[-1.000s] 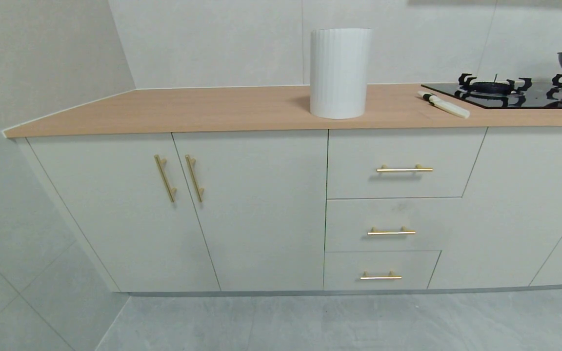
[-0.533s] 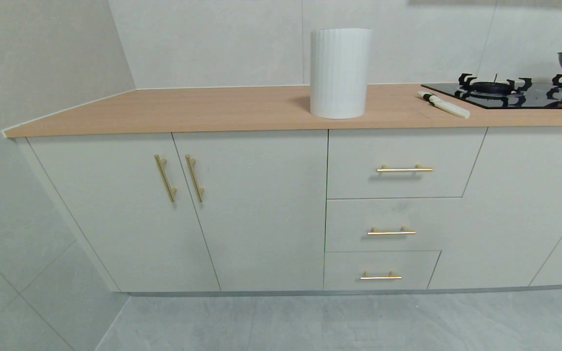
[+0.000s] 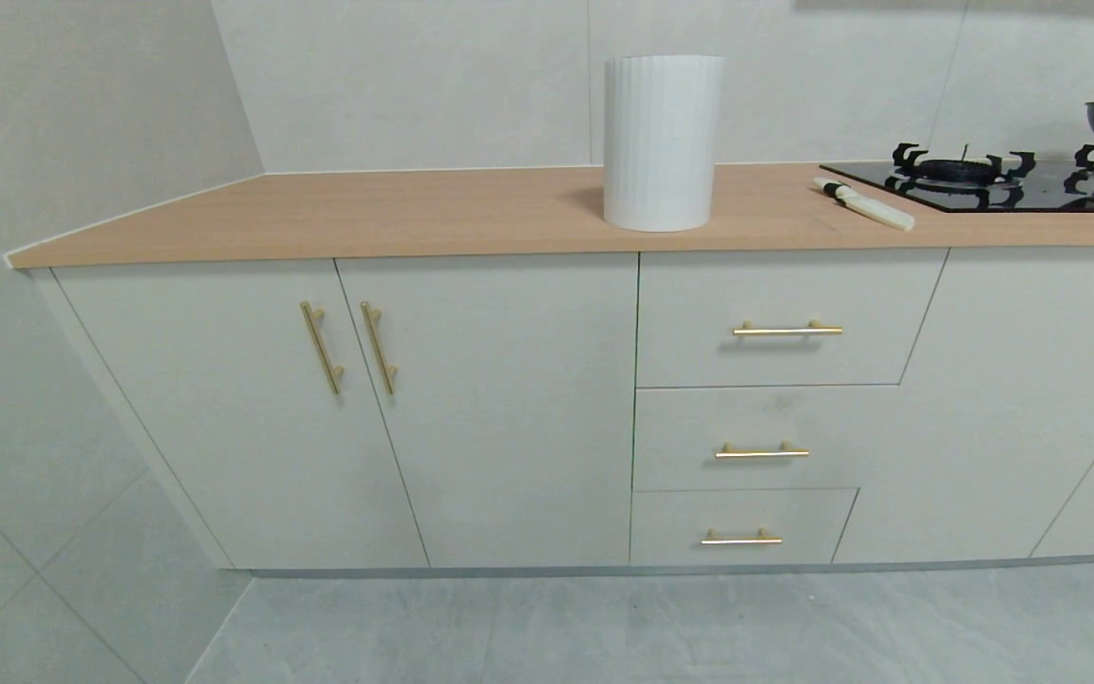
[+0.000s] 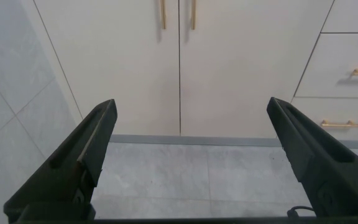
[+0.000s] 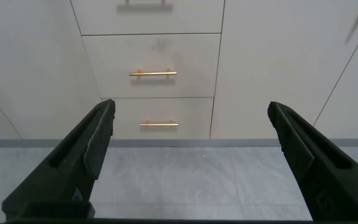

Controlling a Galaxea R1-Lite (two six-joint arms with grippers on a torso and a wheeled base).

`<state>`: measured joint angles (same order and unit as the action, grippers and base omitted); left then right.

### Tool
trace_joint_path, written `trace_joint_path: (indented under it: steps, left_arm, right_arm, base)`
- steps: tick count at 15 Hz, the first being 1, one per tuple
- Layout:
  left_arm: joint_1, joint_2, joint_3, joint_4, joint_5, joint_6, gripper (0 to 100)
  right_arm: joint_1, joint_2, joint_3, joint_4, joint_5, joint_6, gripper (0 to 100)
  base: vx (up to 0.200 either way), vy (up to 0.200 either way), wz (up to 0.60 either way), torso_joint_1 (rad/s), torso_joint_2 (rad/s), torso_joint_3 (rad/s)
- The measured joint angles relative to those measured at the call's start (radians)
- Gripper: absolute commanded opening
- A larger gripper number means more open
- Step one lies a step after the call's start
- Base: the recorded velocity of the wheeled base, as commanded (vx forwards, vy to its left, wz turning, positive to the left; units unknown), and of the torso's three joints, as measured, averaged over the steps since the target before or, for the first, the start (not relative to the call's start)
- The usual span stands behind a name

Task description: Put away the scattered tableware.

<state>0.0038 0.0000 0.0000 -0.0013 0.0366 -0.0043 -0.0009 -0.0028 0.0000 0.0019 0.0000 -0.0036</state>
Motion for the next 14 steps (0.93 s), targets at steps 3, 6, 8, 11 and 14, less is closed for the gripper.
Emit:
trace_joint_path:
  steps: [3, 6, 8, 11, 14]
  left_arm:
    - [0.0, 0.0, 0.0, 0.0, 0.0, 0.001, 100]
    - [0.0, 0.0, 0.0, 0.0, 0.0, 0.0, 100]
    - [0.0, 0.0, 0.0, 0.0, 0.0, 0.0, 100]
    - [0.0, 0.0, 0.0, 0.0, 0.0, 0.0, 100]
    - [0.0, 0.0, 0.0, 0.0, 0.0, 0.0, 100]
  right_arm:
    - [0.0, 0.0, 0.0, 0.001, -0.001, 0.002, 100]
    - [0.0, 0.0, 0.0, 0.002, -0.001, 0.002, 100]
    - [0.001, 0.0, 0.0, 0.002, 0.0, 0.002, 100]
    - [0.001, 0.0, 0.0, 0.002, 0.0, 0.003, 100]
    - [0.0, 0.0, 0.0, 0.002, 0.0, 0.002, 100]
  base:
    - [0.0, 0.0, 0.0, 0.0, 0.0, 0.0]
    - [0.067, 0.0, 0.0, -0.001, 0.0, 0.001]
    - [0.2, 0.0, 0.0, 0.005, -0.01, 0.002]
    - [0.2, 0.0, 0.0, 0.005, 0.01, 0.002]
    - [0.2, 0.0, 0.0, 0.002, 0.01, 0.001]
